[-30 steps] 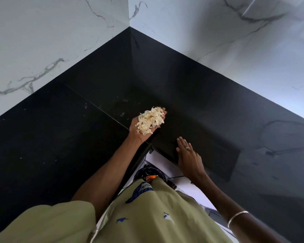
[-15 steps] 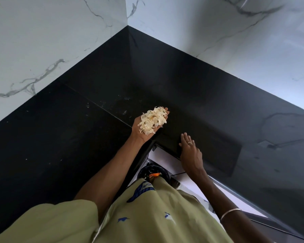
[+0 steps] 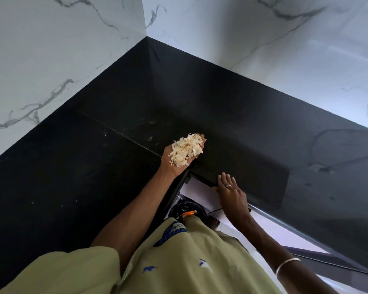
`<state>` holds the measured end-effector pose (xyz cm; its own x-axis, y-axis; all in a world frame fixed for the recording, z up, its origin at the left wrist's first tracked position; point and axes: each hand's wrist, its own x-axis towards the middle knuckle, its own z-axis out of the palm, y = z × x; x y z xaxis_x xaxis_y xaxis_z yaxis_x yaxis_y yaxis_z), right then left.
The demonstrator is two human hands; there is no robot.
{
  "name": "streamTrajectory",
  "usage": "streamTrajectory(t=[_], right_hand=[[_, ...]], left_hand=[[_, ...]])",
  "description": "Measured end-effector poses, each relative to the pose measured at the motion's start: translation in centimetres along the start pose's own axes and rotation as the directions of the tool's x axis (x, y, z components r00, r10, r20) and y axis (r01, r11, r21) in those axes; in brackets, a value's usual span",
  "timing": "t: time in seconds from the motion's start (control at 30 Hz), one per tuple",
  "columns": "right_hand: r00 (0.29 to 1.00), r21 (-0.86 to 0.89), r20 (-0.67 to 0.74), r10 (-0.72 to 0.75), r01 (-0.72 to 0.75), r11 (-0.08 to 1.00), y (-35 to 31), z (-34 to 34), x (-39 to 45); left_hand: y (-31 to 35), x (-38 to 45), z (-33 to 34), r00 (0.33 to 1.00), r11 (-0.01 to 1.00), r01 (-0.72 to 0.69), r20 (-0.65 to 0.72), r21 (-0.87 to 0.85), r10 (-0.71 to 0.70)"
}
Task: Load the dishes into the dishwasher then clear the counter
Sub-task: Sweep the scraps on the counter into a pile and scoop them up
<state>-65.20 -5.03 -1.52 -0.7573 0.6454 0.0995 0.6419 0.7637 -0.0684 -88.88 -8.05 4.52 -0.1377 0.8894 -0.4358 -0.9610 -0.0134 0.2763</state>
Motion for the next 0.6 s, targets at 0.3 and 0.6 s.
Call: streamTrajectory(t=[0.3, 0.6], right_hand=[[0.987, 0.161, -0.130, -0.091, 0.112, 0.981, 0.9, -1.8, -0.7], [0.900, 0.633, -0.246, 0.359, -0.132, 0.763, -2.8, -7.3, 1.6]], left_hand=[[-0.4, -0.8, 0.9, 0.999, 0.997, 0.042, 0.017, 0.062, -0.043], [-2.6, -2.4, -0.7, 0.998, 0.993, 0.052, -0.042, 0.102, -0.048]])
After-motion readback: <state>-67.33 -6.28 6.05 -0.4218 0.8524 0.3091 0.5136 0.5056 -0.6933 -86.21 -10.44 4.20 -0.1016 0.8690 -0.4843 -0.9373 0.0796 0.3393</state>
